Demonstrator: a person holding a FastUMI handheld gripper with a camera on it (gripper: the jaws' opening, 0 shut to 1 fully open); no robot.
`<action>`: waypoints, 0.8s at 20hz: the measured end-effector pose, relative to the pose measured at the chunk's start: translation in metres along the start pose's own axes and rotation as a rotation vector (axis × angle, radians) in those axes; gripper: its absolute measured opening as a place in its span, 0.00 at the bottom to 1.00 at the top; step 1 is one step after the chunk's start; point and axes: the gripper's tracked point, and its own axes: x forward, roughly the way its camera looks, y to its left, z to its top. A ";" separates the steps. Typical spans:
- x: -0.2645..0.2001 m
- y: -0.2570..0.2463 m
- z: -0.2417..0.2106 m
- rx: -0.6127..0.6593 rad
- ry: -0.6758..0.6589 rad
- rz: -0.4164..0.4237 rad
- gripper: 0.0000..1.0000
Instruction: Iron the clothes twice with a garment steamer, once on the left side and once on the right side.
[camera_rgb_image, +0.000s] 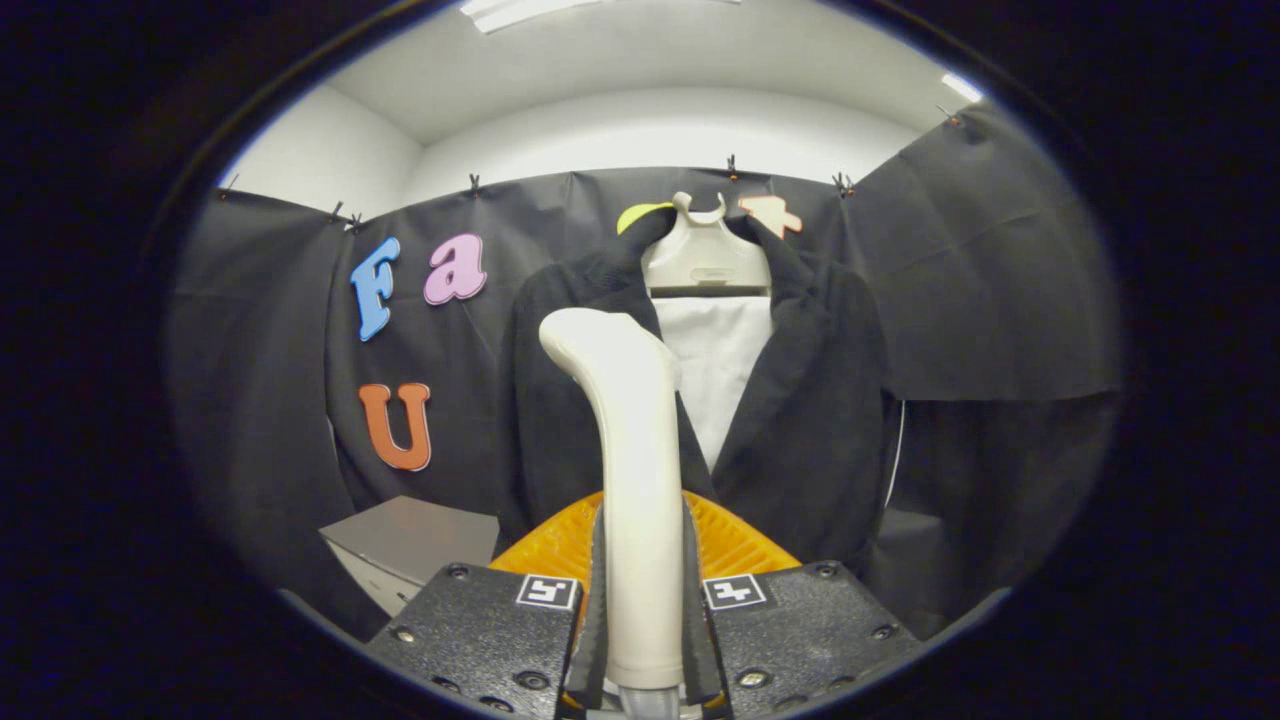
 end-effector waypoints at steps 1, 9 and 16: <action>0.000 0.000 -0.006 -0.002 0.011 0.017 0.32; -0.012 -0.012 -0.061 -0.023 0.079 0.036 0.33; -0.030 -0.027 -0.119 -0.051 0.156 0.023 0.33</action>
